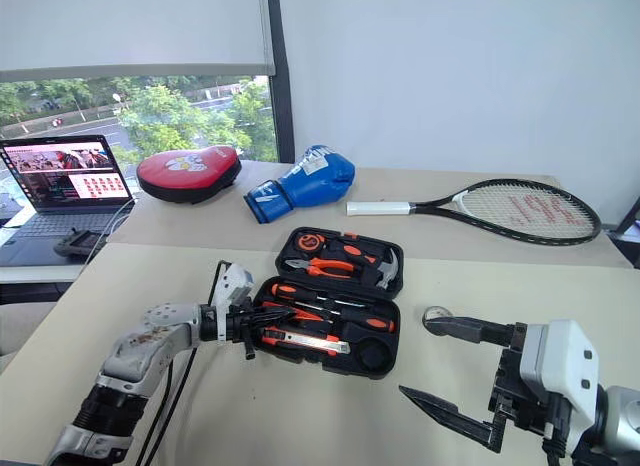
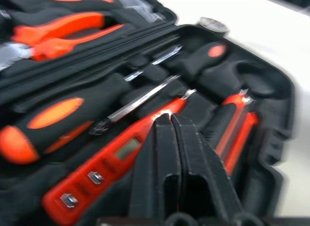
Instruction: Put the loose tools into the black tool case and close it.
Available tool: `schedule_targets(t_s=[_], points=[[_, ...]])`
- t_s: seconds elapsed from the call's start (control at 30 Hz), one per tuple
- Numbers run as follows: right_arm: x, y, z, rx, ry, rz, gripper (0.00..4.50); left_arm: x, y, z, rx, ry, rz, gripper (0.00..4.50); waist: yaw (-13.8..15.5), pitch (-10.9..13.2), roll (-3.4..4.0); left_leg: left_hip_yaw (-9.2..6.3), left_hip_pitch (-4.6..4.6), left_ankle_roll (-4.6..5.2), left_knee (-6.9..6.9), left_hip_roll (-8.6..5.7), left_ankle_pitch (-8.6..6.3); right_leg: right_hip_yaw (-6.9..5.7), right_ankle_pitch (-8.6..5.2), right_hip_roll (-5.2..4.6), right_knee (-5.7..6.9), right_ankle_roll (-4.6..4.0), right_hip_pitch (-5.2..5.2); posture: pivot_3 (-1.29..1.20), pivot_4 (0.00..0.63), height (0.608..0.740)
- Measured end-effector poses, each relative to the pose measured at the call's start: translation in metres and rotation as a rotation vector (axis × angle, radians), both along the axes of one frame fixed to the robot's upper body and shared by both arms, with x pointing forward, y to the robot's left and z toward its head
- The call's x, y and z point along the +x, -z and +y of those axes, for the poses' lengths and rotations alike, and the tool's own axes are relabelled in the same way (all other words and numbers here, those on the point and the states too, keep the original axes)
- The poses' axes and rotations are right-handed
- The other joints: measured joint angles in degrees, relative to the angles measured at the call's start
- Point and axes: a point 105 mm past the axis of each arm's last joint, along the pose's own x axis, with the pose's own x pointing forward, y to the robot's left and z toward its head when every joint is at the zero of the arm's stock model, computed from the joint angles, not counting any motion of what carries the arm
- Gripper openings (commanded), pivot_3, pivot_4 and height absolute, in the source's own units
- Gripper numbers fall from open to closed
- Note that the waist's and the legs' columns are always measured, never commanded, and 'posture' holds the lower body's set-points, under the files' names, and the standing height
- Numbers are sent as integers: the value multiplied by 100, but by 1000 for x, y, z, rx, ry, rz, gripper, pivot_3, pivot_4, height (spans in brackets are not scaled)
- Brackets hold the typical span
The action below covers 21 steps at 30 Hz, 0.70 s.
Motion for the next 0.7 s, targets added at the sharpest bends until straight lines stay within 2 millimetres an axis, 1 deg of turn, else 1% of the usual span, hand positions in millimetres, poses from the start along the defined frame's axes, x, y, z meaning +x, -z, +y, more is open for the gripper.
schedule_targets(t_s=[0.1, 0.2, 0.3, 0.5, 0.6, 0.67, 0.7], points=[[0, 0, 1, -3, -6, 5, 4500, -3, 7, 2, 80, 1, -22, 31, -24, -19, 27, 1, 30, -7, -19, 5, -4, 1, -4, -2, -2, -8, 15, 0, 150, 740], [1, 0, 1, -13, -2, 17, 4500, -4, 11, 2, 159, 34, -80, 31, -32, -51, 64, 11, 58, -7, -54, 3, -2, 6, -10, -2, -6, -17, 23, 0, 150, 740], [2, 0, 0, -15, -1, 19, 4500, -3, 16, 1, 199, 60, -130, 31, -20, -77, 91, 14, 66, -9, -71, 4, 0, 5, -15, 2, -9, -22, 22, 0, 150, 740], [5, 0, 0, -5, -6, 21, 4500, -7, 23, -2, 301, 120, -355, 31, -22, -97, 99, 14, 70, -12, -79, 9, -1, 5, -19, -3, -16, -29, 24, 0, 150, 740], [6, 1, 2, -5, -18, 26, 4500, -9, 26, -1, 284, 129, -384, 31, -34, -131, 114, 14, 72, -8, -83, 10, -5, 5, -19, -6, -27, -28, 24, 0, 150, 740], [8, 1, 1, -2, -13, 28, 4500, -7, 25, -1, 218, 105, -369, 31, -37, -142, 127, 15, 72, -7, -84, 10, -5, 4, -19, -6, -30, -27, 23, 0, 150, 740], [9, 1, 0, 1, -6, 28, 4500, -4, 20, -1, 163, 79, -353, 31, -38, -143, 129, 15, 71, -7, -84, 10, -5, 4, -19, -6, -30, -27, 23, 0, 150, 740]])
